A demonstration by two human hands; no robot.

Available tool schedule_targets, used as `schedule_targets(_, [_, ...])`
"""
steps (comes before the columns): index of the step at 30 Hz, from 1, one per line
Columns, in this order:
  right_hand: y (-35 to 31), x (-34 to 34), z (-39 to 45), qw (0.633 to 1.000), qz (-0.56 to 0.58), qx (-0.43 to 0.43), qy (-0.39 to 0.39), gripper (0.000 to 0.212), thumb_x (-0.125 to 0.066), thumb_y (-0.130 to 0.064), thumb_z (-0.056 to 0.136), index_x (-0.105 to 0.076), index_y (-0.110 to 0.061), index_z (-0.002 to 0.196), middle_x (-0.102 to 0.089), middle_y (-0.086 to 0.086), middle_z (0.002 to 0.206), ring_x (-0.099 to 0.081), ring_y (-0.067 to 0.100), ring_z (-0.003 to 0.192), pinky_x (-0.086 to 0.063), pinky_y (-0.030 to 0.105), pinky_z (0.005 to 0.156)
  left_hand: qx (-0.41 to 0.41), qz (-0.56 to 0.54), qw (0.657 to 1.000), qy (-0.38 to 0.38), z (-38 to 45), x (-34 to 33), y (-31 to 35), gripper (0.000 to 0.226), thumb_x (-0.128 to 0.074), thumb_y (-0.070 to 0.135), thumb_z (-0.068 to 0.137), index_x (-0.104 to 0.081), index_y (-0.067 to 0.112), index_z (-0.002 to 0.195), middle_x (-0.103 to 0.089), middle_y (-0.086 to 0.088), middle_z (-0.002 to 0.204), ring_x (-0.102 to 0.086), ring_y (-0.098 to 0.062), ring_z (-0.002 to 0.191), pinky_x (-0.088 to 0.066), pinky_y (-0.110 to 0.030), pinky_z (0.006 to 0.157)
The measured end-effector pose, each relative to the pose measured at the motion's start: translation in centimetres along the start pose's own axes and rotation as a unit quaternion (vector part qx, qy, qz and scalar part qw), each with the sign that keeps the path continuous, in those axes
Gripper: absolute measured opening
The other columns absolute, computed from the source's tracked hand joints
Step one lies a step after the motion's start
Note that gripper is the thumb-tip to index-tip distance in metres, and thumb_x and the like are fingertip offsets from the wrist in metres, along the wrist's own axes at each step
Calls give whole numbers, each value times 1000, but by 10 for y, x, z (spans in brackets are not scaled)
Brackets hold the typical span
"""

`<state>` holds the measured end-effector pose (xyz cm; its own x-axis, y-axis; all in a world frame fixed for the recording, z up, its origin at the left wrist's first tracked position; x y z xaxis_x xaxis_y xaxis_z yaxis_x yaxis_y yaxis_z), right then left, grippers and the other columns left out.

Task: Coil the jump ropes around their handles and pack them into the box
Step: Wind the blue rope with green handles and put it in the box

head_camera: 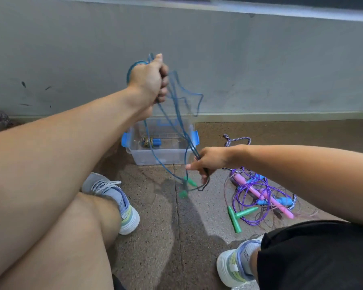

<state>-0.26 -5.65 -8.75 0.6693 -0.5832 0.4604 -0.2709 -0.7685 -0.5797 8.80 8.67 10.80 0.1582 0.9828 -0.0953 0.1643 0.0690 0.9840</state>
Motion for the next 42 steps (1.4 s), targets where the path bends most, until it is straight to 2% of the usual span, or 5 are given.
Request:
schedule_targets(7, [85,55,-23,945,-281,-163,-27,39,-60,-49,94,-61,-15,75,-67,-4,55,-59,13,56,-48,26,63,279,592,736,-173,-6,117,-129,39,-39,19,106,-49,17,68,-37,-4,53,-33,-16,40,-30,-20,47])
schedule_targets(16, [54,98,-32,922,-357,-124,78,55,-49,-59,96,-60,-8,80,-54,7,66,-48,20,51,-44,24,49,269,518,783,-216,-15,97,-139,43,-76,28,87,-63,18,126,-57,-5,131,-55,-30,122,-49,-49,101])
schedule_targets(23, [-37,34,-31,992,63,-34,-106,22,-54,-27,101,-67,-11,95,-42,-1,57,-36,13,45,-41,25,49,105,499,801,-312,-23,5,-113,60,-83,22,79,-57,27,134,-64,8,125,-58,-12,117,-45,-32,104])
schedule_targets(32, [-49,37,-53,984,67,-22,-162,42,-59,-46,90,-72,-9,104,-48,-2,61,-44,10,46,-44,25,54,191,353,830,-387,-48,-26,-118,39,-66,35,94,-63,23,57,-42,-1,63,-58,-21,71,-50,-39,90])
schedule_targets(42, [-20,48,-60,980,101,-28,-169,43,-56,-40,91,-69,-10,118,-66,0,79,-58,12,63,-49,23,60,204,344,862,-312,-23,19,-119,38,-58,48,95,-59,12,83,-34,2,58,-40,-15,54,-53,-36,75])
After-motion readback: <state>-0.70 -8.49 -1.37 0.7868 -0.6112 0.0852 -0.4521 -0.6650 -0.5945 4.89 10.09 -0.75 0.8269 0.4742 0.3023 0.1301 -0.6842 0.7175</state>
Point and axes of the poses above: each hand's wrist, its own z-axis towards the middle knuckle, its own x-axis out of the back of the hand, y = z × x, the point moved 9 cm from there along z, towards the middle knuckle
